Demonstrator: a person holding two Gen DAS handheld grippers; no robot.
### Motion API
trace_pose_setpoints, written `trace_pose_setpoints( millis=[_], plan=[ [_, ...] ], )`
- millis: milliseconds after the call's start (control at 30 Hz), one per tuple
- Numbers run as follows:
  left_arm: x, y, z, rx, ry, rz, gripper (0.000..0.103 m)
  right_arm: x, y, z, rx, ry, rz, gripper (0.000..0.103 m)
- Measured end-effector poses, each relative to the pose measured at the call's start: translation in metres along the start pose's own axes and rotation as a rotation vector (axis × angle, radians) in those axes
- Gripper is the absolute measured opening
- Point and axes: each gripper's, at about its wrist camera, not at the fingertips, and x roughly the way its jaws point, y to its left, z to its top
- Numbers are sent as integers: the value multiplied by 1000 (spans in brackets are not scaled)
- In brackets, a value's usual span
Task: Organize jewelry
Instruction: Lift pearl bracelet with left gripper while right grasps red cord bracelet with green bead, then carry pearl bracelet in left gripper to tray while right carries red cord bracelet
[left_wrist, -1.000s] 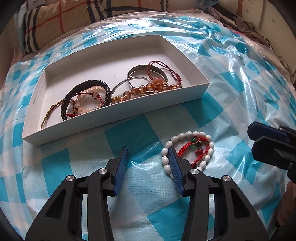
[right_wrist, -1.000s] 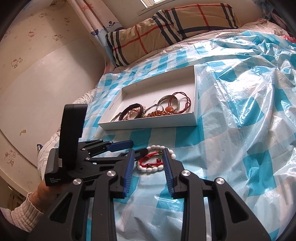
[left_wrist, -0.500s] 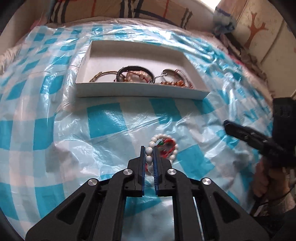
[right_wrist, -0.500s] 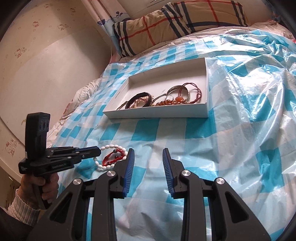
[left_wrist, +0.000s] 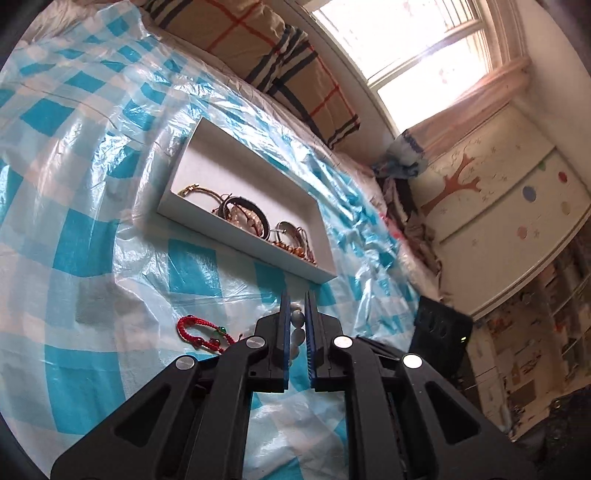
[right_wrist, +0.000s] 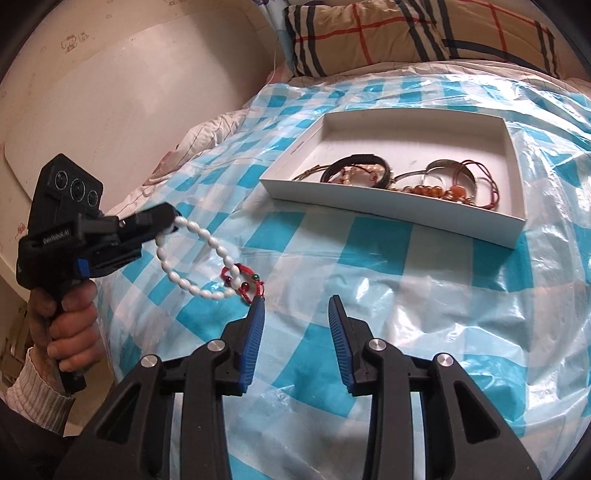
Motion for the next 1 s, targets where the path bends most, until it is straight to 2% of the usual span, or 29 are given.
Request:
trace_pose_setpoints(
  millis=[133,333,500,533,567,600,767,1000],
  plan=[
    [-22,6,7,-19,-55,-39,7,15,14,8,-42,23,27,37],
    [-28,24,7,-39,-38,64,7,48,39,21,-122,73,63,37],
    [-24,30,-3,-30,-7,142,7,81,39,19,-138,176,24,37],
    [-22,30,-5,-24,3,167,7,83,39,18,-143,180,16,34],
    [-20,30,-7,-19,11,182,7,82,39,18,-151,183,6,13],
    [-18,31,-9,-19,16,186,7,81,39,18,-149,188,10,7],
    [-16,19,-17,4,36,195,7,53,33,12,-95,141,8,5],
    [-17,-8,-28,31,31,190,7,-9,11,3,82,20,35,5]
  ],
)
